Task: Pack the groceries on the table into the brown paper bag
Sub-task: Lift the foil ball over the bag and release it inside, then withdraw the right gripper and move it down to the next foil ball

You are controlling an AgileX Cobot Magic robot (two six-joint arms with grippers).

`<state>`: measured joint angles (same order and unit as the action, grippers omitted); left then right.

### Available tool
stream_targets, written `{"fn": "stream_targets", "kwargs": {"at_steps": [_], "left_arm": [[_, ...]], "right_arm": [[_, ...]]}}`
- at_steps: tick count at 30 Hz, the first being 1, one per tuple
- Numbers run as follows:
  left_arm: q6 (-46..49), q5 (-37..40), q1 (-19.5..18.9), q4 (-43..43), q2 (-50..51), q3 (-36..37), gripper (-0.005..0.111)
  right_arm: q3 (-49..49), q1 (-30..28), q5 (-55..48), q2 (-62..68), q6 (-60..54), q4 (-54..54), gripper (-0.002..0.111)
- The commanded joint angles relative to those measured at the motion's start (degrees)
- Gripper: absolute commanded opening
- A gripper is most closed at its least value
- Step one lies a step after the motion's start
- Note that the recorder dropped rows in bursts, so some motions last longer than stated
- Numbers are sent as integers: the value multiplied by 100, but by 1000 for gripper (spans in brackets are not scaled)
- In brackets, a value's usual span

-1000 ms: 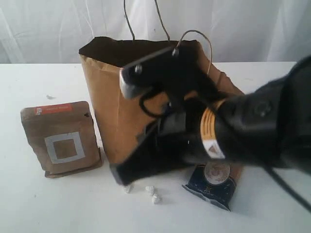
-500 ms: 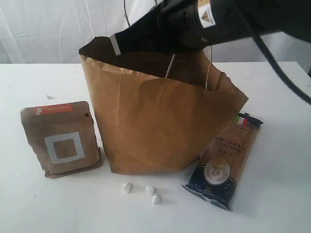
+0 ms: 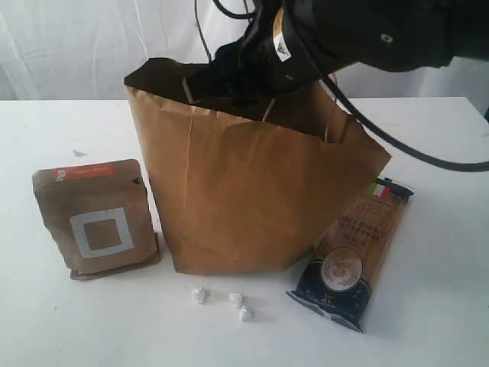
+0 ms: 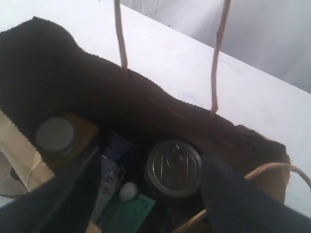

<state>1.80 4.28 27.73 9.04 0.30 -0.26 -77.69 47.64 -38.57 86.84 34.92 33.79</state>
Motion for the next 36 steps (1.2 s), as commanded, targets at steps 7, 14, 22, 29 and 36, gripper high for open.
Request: {"fn": "stream_targets", "kwargs": {"at_steps": [7,14,22,29,36], "left_arm": [[-35,2,-22,5,-30,26,1],[-35,2,-22,5,-30,26,1],[-35,2,-22,5,-30,26,1],[-35,2,-22,5,-30,26,1],[-35,2,-22,5,-30,26,1]], "right_arm": [[-52,91,263,-334,-74,51,61],[-12,1065,349,-1050,-415,51,58],[1126,2406,23,-1707,45,51,58],[2308,2949,107,-1836,761,-488,58],[3507,2819,304,-1836,1991,-524,58]]}}
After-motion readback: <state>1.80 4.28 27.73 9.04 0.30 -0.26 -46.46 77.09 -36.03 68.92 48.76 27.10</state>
